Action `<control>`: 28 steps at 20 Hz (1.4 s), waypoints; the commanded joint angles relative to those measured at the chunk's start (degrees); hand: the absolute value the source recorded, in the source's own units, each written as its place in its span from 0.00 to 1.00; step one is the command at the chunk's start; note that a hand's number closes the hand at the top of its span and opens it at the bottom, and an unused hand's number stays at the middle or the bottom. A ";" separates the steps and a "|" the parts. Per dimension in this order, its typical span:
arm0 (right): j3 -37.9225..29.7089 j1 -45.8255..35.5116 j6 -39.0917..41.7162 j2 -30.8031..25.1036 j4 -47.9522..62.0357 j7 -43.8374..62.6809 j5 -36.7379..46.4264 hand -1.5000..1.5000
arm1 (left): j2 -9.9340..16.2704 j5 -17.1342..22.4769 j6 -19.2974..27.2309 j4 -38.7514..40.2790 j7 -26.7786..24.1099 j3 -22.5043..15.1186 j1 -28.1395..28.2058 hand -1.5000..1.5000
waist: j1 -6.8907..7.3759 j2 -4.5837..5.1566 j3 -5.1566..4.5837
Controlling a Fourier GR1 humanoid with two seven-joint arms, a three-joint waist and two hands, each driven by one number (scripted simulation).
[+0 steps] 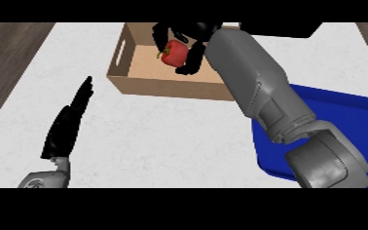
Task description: Pick the bell pepper from the tray and place it in the cardboard box
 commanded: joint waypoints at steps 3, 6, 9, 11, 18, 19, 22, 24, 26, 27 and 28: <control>1.39 1.58 -1.14 0.80 2.40 2.50 -0.32 0.00 | -1.21 -0.92 0.97 0.08 0.56 -0.78 -1.78 0.50 | 1.28 0.36 0.00; 0.08 2.40 -1.15 0.81 2.99 2.17 -2.70 0.00 | -0.39 0.29 -1.15 1.67 -0.87 -0.55 -1.67 0.50 | 2.61 0.49 -0.03; -3.53 1.48 1.04 0.81 2.71 2.39 -6.66 0.00 | 0.07 -0.49 -0.66 1.22 -1.43 -0.42 -1.26 0.50 | 2.29 0.40 0.02; -7.30 2.27 0.28 0.82 2.51 1.89 -10.59 0.00 | -1.62 -0.87 -0.23 0.32 0.53 -1.99 -2.08 0.50 | 2.27 0.48 0.08; -17.95 0.71 4.95 -1.68 1.66 5.85 -21.06 0.00 | -0.69 -0.50 0.09 0.12 0.98 -0.31 -2.17 0.50 | 0.68 0.84 0.11; -19.79 -0.24 7.00 -2.59 1.98 7.31 -22.92 0.00 | -1.21 -0.48 0.17 0.11 0.21 -0.74 -1.54 0.50 | 1.11 1.01 0.09; -22.45 0.75 7.62 -6.24 1.91 9.03 -25.49 0.00 | -1.08 -0.63 -0.33 -0.34 1.34 -1.19 -1.92 0.50 | 0.90 1.16 0.11; -23.89 1.53 7.02 -8.40 1.54 9.59 -26.83 0.00 | 0.25 0.62 -0.89 0.09 0.19 0.80 -1.78 0.50 | 1.36 1.43 0.08; -24.98 0.54 5.83 -10.47 1.36 12.14 -27.77 0.00 | -0.89 -0.98 0.41 1.09 -0.62 -0.45 -2.75 0.50 | 1.51 1.87 0.05; -24.60 2.07 6.47 -13.24 1.31 11.79 -27.28 0.00 | -0.87 -1.23 0.39 -0.79 -0.29 -0.97 -2.15 0.50 | 1.99 2.01 0.12; -25.97 1.72 6.19 -14.15 1.24 12.72 -28.60 0.00 | -0.68 -1.13 0.01 -1.27 0.84 -1.06 -2.50 0.50 | 2.22 2.02 0.16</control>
